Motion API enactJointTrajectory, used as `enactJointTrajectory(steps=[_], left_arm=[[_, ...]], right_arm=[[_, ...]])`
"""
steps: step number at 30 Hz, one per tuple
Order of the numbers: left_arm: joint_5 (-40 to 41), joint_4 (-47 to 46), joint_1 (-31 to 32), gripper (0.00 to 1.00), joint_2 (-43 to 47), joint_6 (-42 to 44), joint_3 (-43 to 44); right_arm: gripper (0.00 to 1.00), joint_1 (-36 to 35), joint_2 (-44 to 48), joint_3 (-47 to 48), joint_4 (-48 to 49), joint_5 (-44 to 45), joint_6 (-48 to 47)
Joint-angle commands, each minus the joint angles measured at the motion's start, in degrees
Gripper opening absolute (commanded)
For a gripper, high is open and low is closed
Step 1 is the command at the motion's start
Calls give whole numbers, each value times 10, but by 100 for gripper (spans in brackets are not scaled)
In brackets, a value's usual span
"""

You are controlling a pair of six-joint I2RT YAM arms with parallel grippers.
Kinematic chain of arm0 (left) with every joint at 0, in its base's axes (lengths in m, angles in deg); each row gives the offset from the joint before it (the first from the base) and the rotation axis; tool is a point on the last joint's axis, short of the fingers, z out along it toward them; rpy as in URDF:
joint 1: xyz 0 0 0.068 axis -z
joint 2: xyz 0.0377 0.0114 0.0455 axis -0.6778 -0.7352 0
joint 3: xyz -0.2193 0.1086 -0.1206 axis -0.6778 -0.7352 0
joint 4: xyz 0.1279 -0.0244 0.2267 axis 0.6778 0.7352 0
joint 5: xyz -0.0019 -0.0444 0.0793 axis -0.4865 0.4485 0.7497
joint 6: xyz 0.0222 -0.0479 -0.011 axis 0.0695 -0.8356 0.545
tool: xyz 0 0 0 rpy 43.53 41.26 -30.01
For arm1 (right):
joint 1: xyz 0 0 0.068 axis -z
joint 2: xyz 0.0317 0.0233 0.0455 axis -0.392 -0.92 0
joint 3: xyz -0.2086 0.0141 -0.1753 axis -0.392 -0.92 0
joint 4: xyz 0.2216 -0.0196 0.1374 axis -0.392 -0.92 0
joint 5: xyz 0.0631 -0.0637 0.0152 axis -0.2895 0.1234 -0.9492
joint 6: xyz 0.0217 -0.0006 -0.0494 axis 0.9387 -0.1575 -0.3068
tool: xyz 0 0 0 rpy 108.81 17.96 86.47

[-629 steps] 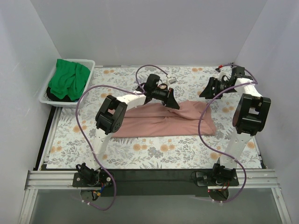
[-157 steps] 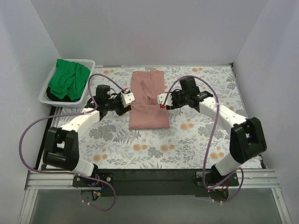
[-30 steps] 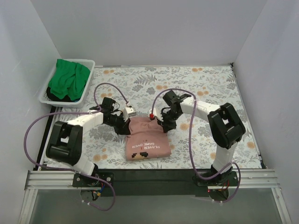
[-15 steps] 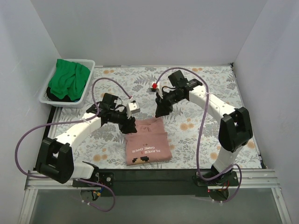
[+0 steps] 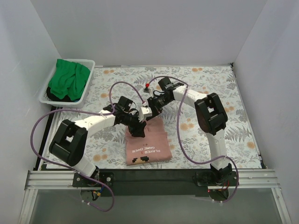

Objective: Fold and stack the t-shirts
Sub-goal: Fold the tshirt

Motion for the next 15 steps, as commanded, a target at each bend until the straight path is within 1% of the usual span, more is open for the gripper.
enactJointTrajectory(steps=[1, 10, 15], left_arm=[[14, -26, 8, 48, -3, -2, -2], [27, -72, 19, 50, -13, -21, -20], [25, -81, 23, 50, -19, -21, -21]], right_arm=[[18, -4, -13, 5, 52, -42, 68], [15, -13, -42, -39, 76, -38, 81], [13, -13, -61, -57, 82, -34, 82]])
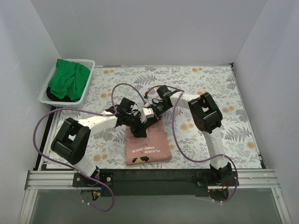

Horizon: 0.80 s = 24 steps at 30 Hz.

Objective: Fold and stack the t-shirts
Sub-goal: Fold the tshirt

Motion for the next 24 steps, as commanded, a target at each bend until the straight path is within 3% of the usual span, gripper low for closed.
enactJointTrajectory(steps=[1, 11, 14, 24], left_arm=[[-1, -21, 8, 50, -1, 0, -5], [-23, 13, 13, 22, -3, 13, -2], [-13, 13, 13, 0, 9, 13, 1], [22, 16, 12, 0, 87, 10, 53]], right_arm=[[13, -2, -14, -13, 15, -8, 7], [11, -3, -16, -18, 17, 5, 4], [10, -3, -17, -25, 17, 8, 1], [9, -3, -11, -49, 18, -5, -4]])
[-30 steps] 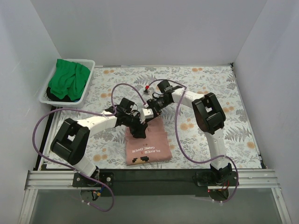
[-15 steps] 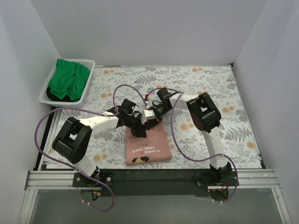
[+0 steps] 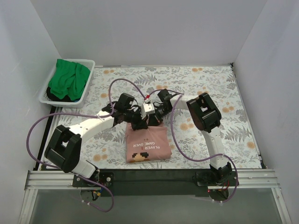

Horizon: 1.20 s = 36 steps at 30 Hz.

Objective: Fold and stack the t-shirts
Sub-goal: Fold the tshirt

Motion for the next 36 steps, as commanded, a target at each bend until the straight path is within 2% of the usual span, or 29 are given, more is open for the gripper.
enactJointTrajectory(steps=[1, 5, 11, 20, 24, 36], left_arm=[[27, -7, 2, 0, 33, 24, 38], [62, -35, -8, 0, 7, 48, 44], [73, -77, -23, 0, -24, 77, 29], [19, -68, -22, 0, 1, 80, 13], [18, -66, -20, 0, 7, 78, 9], [34, -66, -20, 0, 24, 86, 7]], right_arm=[[9, -2, 12, -16, -4, 11, -10], [9, -1, 20, -11, -7, 10, -7], [9, 2, 41, 2, -16, 34, -6], [18, 7, 99, 77, -49, 103, -30], [16, 6, 62, 105, -48, 83, -24], [9, -8, -13, 65, -36, 57, -32]])
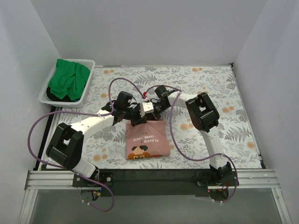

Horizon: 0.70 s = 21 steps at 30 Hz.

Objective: Fold and stack the t-shirts
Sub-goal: Fold the tshirt

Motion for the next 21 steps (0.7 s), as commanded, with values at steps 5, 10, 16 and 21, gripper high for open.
enactJointTrajectory(steps=[5, 10, 16, 21], left_arm=[[29, -14, -3, 0, 38, 17, 9], [35, -29, -30, 0, 7, 41, 37], [34, -67, -33, 0, -22, 56, 26], [29, -110, -32, 0, -31, 65, -7]], right_arm=[[8, -3, 1, -32, -4, -19, -28], [7, -3, 8, -49, -4, -27, -40], [7, -4, 12, -35, -7, -15, -41], [10, 6, 13, -10, -16, 13, -47]])
